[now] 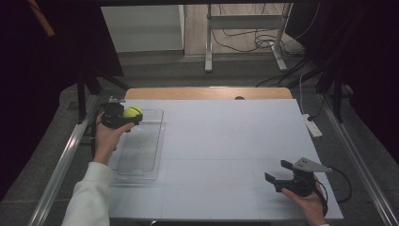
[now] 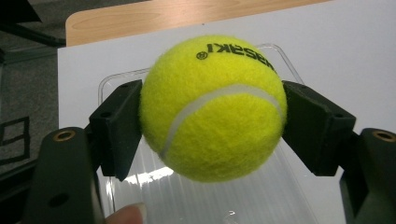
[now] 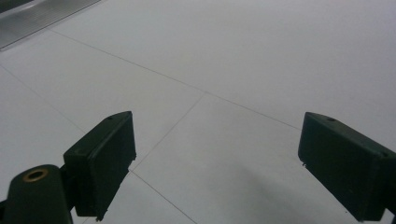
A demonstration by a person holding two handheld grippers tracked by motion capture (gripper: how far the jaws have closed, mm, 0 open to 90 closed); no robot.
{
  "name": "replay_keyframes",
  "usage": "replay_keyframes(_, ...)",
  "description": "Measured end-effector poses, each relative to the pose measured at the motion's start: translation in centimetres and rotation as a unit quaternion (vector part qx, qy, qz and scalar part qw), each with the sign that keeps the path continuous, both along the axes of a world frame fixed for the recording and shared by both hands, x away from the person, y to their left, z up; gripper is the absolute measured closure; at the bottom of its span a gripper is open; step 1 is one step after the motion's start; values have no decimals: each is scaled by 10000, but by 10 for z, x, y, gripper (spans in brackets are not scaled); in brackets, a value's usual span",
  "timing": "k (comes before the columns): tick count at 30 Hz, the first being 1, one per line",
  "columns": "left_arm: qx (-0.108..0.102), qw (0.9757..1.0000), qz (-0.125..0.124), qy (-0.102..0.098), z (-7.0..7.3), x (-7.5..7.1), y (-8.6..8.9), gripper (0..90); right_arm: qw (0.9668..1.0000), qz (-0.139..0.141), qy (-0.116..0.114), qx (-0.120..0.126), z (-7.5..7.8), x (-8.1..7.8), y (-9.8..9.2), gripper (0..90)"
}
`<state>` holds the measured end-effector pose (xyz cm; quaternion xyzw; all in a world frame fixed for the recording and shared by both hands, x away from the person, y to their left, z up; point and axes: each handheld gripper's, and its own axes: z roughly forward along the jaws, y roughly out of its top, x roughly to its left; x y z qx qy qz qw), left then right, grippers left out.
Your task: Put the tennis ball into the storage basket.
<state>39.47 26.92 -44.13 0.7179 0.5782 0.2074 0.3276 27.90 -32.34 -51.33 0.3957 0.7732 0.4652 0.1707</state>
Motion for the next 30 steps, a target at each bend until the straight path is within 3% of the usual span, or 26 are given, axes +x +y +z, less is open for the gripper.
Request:
replay_keyframes(13, 121, 9994, 138, 289, -13, 15, 2, 264, 10000, -2, 8, -22, 0, 0, 0, 112)
replay_keyframes(30, 365, 9976, 72, 588, -27, 24, -1, 263, 10000, -4, 12, -30, -1, 0, 0, 111)
